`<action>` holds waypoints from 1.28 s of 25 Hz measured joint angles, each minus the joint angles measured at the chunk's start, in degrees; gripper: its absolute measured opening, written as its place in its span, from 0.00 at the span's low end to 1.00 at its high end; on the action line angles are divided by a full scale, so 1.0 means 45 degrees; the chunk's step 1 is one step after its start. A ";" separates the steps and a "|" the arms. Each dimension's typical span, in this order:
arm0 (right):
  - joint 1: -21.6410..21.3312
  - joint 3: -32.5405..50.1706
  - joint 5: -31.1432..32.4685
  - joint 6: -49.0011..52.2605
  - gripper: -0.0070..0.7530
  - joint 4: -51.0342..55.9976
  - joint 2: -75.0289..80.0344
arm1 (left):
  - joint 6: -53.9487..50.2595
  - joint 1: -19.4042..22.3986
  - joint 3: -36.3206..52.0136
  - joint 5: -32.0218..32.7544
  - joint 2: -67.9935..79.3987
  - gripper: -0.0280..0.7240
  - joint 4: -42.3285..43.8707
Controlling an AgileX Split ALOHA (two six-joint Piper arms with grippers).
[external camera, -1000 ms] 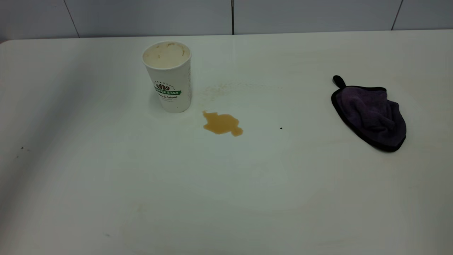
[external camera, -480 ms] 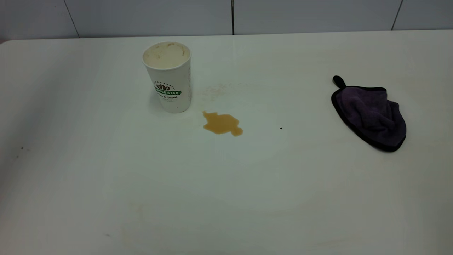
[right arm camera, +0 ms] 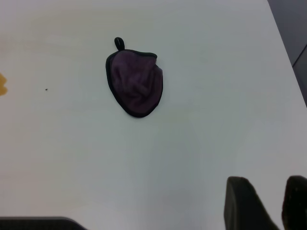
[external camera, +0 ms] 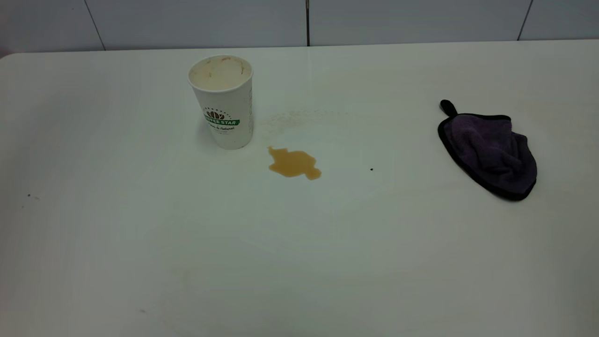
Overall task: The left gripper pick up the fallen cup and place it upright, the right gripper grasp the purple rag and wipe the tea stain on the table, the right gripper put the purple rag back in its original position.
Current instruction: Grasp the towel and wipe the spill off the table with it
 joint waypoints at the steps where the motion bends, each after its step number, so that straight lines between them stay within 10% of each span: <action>1: 0.0000 0.0000 0.0000 0.0000 0.32 0.0000 0.0000 | -0.0046 0.0000 0.0422 0.0000 -0.0565 0.76 -0.0012; 21: 0.0000 0.0000 0.0000 0.0000 0.32 0.0000 0.0000 | -0.0817 0.0074 0.6320 0.0000 -0.9959 0.76 -0.0364; 32: 0.0000 0.0000 0.0000 0.0000 0.32 0.0000 0.0000 | 0.0856 0.2459 0.7705 -0.0099 -1.2593 0.76 -0.1169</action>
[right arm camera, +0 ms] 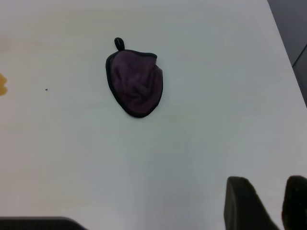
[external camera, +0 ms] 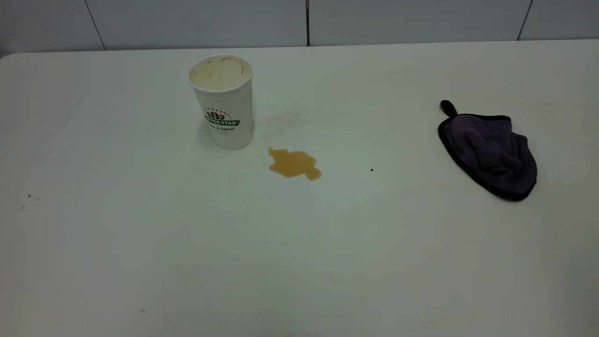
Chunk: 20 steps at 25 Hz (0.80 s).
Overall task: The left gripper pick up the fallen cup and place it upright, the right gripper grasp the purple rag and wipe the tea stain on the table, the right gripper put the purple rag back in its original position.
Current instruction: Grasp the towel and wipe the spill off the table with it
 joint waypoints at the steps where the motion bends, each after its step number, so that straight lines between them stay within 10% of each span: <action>1: 0.0000 0.0000 0.0000 0.0000 0.32 0.0000 0.0000 | 0.0027 0.0203 0.0000 -0.0040 -0.0231 0.76 -0.0078; 20: 0.0000 0.0000 0.0000 0.0000 0.32 0.0000 0.0000 | 0.0784 0.1015 0.0345 -0.0272 -0.2794 0.76 -0.0580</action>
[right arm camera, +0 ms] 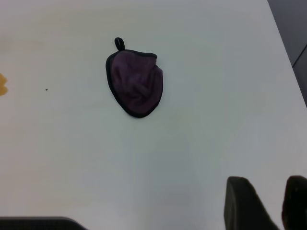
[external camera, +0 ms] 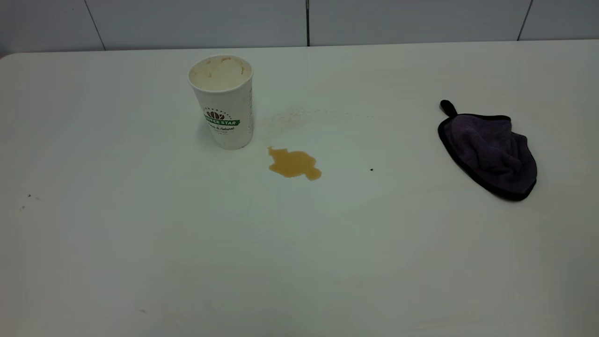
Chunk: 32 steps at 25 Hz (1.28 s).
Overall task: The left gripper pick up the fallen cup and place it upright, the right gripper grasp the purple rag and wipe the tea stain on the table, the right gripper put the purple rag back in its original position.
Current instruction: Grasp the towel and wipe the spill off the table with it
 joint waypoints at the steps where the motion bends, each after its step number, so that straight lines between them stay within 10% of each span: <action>1: 0.0000 0.0000 0.0000 0.0000 0.32 0.0000 0.0000 | 0.0172 0.0000 0.0011 0.0000 -0.0011 0.76 -0.0121; 32: 0.0000 0.0000 0.0000 -0.0231 0.32 -0.0867 0.0000 | 0.1168 0.0000 0.0023 0.0000 -0.0013 0.76 -0.0643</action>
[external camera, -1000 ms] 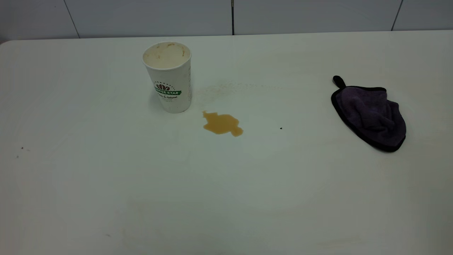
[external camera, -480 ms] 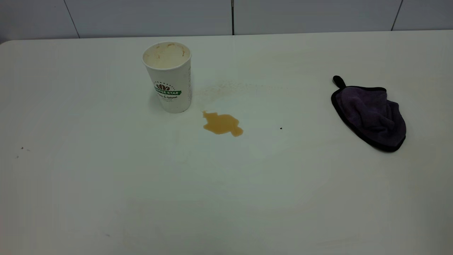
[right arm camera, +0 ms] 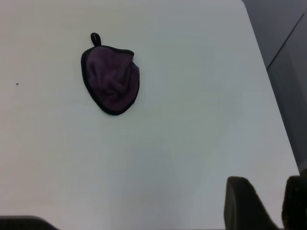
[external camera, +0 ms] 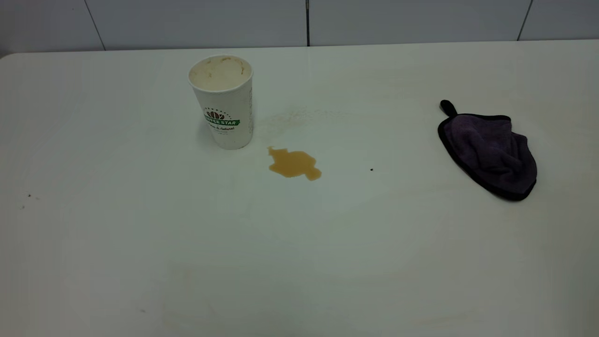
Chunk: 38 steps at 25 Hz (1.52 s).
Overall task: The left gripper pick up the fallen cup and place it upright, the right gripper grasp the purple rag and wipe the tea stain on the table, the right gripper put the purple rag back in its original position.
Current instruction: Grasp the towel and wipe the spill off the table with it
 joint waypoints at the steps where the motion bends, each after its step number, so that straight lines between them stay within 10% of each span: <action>1: 0.0000 0.0000 0.0000 0.0000 0.32 0.0000 0.0000 | 0.0000 0.0000 0.0000 0.0000 0.0000 0.76 0.0000; 8: 0.0000 -0.0190 -0.0202 0.1173 0.36 -0.0014 0.0407 | 0.0000 0.0000 0.0000 0.0000 0.0000 0.76 0.0000; 17: 0.0000 -0.2839 -0.2738 0.1525 0.94 -0.0090 0.8195 | 0.0000 0.0000 0.0000 0.0000 0.0000 0.76 0.0000; 38: 0.0984 -0.9833 -0.5885 -0.0816 0.96 0.1702 2.5825 | 0.0000 0.0000 0.0000 0.0000 0.0000 0.76 0.0000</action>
